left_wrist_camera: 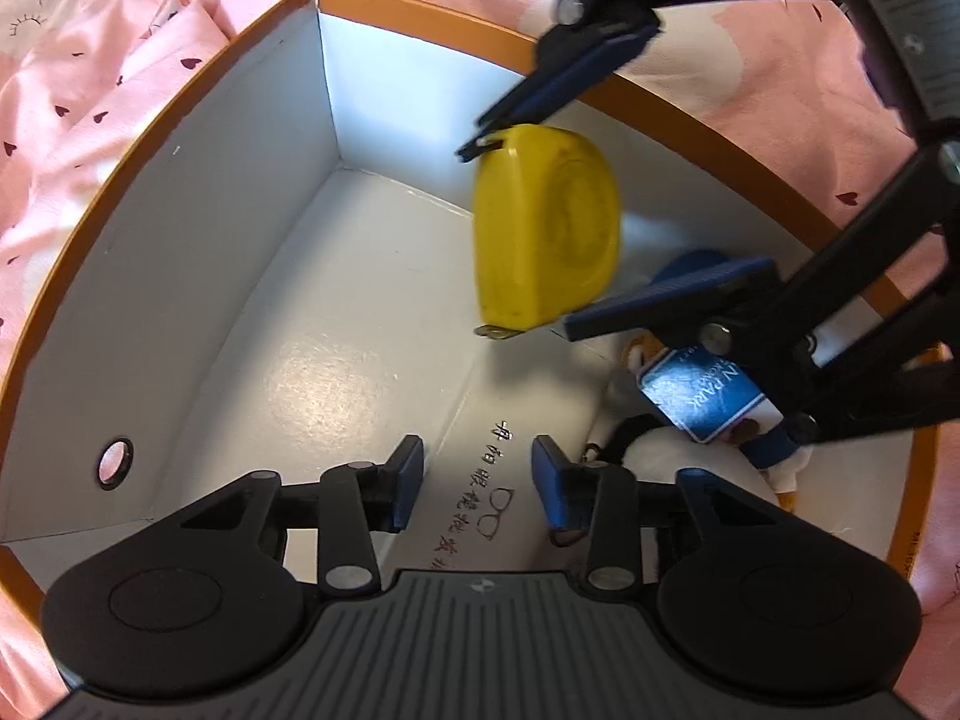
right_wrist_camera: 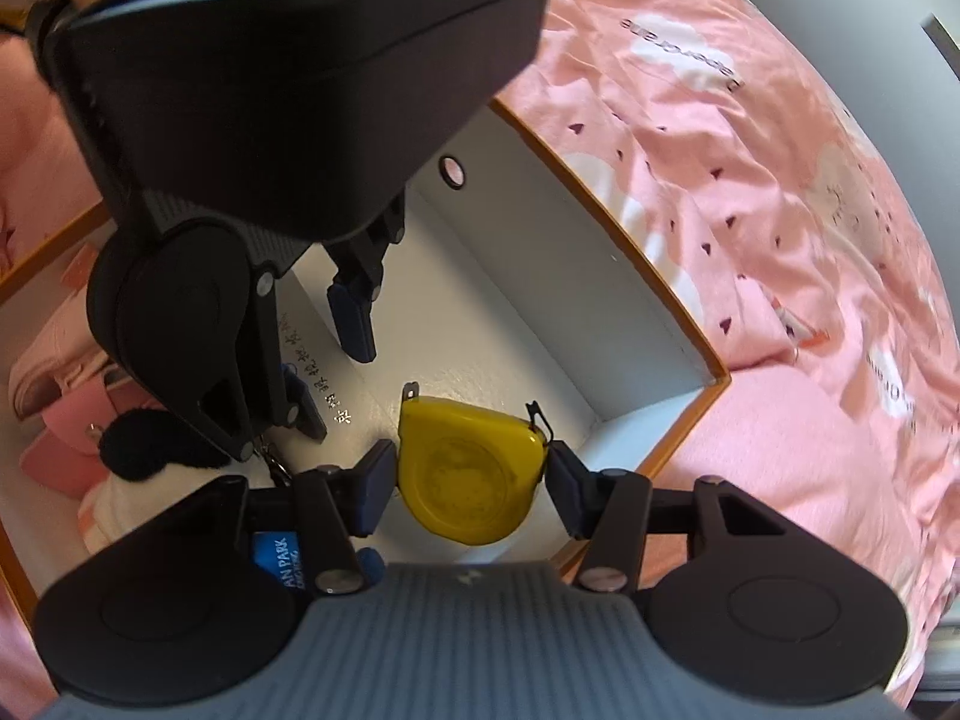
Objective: Organize objects
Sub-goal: 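Lower the glasses case and tape measure into the box and open both tools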
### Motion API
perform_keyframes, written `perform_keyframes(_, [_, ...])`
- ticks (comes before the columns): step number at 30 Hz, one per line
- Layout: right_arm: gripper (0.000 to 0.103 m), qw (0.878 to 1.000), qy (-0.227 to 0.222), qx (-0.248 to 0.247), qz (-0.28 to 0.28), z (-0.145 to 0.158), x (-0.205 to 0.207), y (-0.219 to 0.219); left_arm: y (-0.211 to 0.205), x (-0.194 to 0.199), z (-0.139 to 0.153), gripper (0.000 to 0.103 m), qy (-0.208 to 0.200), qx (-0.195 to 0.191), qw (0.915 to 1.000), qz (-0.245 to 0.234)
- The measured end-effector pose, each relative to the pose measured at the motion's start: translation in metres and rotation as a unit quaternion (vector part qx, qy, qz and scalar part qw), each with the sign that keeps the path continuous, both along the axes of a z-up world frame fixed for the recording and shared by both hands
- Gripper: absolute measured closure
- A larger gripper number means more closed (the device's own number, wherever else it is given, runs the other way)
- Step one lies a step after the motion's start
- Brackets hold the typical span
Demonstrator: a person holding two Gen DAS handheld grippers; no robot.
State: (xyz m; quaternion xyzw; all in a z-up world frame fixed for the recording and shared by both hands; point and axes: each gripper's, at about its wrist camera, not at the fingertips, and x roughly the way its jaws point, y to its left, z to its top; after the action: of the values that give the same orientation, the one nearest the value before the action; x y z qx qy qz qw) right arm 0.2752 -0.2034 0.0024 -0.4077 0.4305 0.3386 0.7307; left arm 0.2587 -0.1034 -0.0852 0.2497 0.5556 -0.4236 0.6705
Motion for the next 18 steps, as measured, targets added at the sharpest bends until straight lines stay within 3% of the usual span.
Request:
perform_keyframes(7, [0.047,0.992,-0.008,-0.086,0.097,-0.018,0.005,0.007,0.007,-0.01,0.005,0.059,-0.004,0.022,0.9997,-0.008])
perform_keyframes(13, [0.047,0.969,0.026,-0.164,0.185,-0.041,-0.004,0.016,0.02,-0.016,0.007,0.059,-0.004,0.014,0.9999,0.007])
perform_keyframes(18, [0.047,0.95,0.071,-0.208,0.223,-0.052,-0.001,0.026,0.027,-0.022,0.009,0.06,-0.006,0.01,0.9998,0.017])
